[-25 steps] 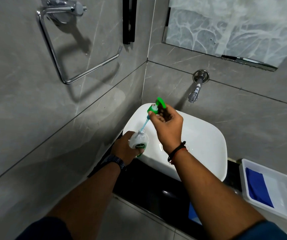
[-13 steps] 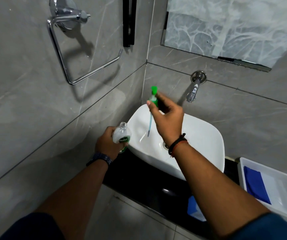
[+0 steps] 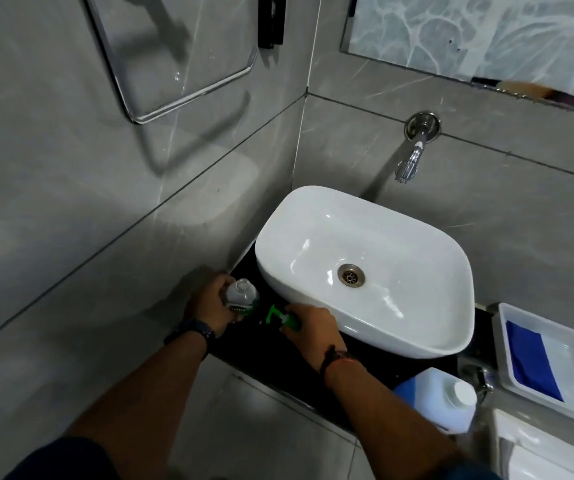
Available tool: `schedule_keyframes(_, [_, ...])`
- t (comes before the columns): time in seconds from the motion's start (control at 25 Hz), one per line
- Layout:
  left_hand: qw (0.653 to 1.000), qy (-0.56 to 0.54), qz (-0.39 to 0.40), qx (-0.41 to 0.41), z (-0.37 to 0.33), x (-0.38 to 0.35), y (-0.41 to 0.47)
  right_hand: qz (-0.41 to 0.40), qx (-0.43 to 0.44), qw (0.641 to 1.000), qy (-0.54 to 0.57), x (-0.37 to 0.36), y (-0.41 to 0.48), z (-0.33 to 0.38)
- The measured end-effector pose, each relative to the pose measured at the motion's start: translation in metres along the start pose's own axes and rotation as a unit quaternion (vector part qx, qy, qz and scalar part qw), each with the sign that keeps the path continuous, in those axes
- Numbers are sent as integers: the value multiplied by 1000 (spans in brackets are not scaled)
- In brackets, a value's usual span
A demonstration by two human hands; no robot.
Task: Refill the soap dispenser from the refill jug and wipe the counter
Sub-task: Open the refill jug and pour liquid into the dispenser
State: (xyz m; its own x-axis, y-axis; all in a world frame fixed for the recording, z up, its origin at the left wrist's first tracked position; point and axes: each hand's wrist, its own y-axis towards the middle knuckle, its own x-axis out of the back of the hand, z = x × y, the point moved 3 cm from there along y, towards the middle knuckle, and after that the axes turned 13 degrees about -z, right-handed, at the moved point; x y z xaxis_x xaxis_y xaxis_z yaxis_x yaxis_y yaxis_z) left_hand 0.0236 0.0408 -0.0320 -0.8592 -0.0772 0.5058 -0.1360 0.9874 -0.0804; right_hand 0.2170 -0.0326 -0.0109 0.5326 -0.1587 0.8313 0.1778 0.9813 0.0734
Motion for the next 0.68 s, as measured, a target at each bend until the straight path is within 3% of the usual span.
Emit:
schedule_keyframes(0.2, [996, -60, 41, 55, 24, -17, 13, 51, 9, 997, -62, -31, 6, -16])
schedule_keyframes(0.68, [995, -52, 83, 25, 26, -21, 31, 75, 11, 989, -129, -69, 19, -32])
